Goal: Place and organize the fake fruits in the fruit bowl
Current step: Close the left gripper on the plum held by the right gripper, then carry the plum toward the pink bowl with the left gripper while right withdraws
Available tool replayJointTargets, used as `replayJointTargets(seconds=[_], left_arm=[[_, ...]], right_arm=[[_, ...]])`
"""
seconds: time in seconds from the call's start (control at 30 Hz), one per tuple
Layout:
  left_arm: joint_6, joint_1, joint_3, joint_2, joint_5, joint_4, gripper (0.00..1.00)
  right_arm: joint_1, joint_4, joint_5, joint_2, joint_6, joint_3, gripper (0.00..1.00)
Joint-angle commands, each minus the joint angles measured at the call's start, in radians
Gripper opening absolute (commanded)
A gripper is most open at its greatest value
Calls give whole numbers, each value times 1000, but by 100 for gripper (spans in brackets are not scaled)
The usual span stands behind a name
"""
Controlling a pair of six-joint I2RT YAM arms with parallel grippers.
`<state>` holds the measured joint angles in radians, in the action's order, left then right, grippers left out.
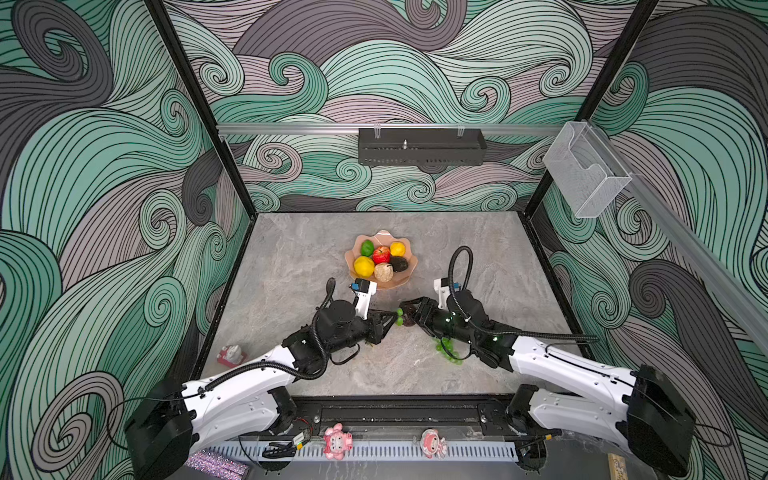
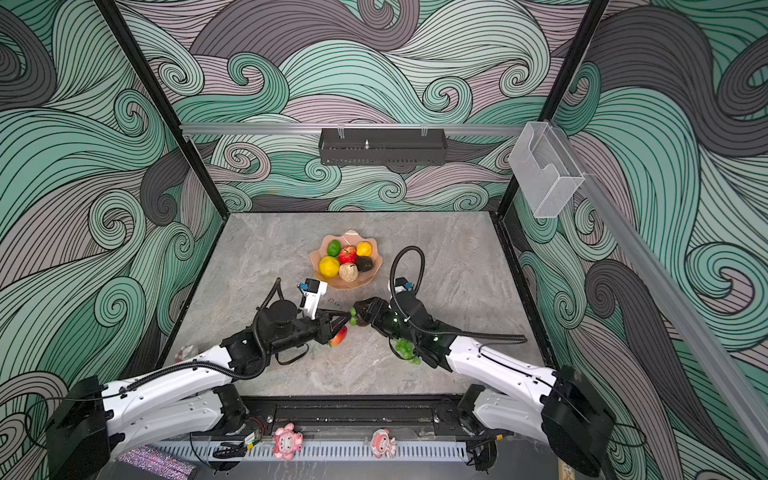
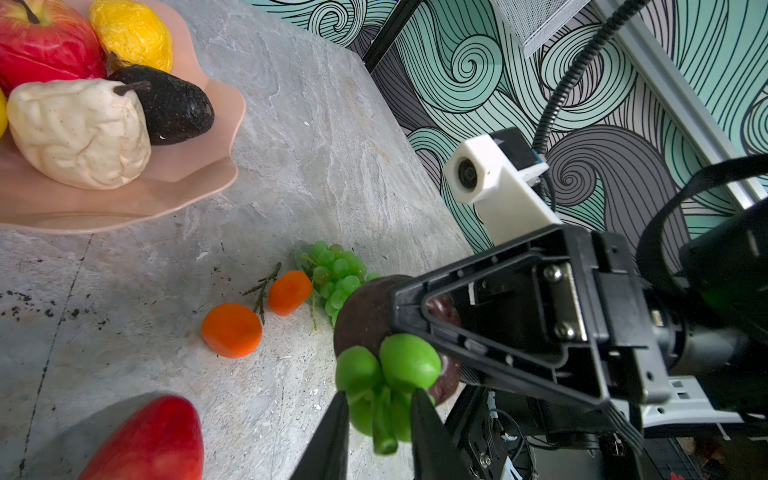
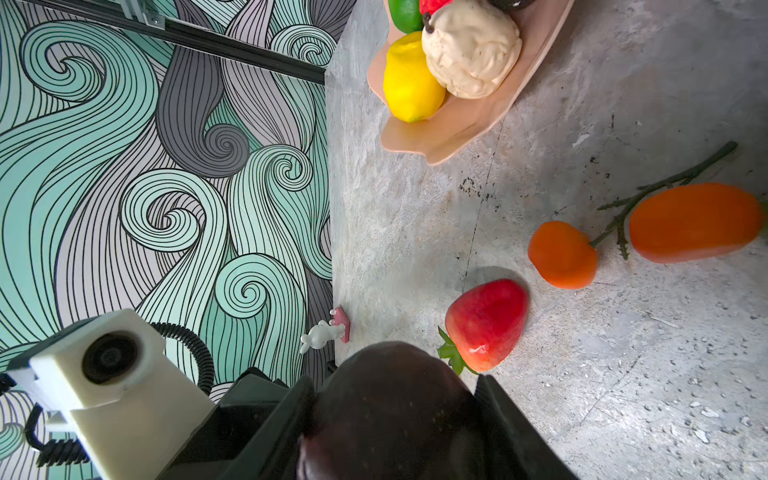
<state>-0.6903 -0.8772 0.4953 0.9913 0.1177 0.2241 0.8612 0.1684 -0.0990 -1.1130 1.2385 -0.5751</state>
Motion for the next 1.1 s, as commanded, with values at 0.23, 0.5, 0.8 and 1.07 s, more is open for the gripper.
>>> replayJointTargets(seconds=[0.23,0.5,0.8,1.07], left_arm=[[-12,-14,-4,-17,10,21,30],[-11,-14,-3,-9,1,24,24],[-7,-14,5,3,-2,16,12],[55,-14,72,1,-56,-117,6]], right_arm=[[7,19,53,24,7,14,56],[11,31,38,17,6,9,55],[15,36,38,10,6,12,56],[12,-29,57,13,-34,-6,68]])
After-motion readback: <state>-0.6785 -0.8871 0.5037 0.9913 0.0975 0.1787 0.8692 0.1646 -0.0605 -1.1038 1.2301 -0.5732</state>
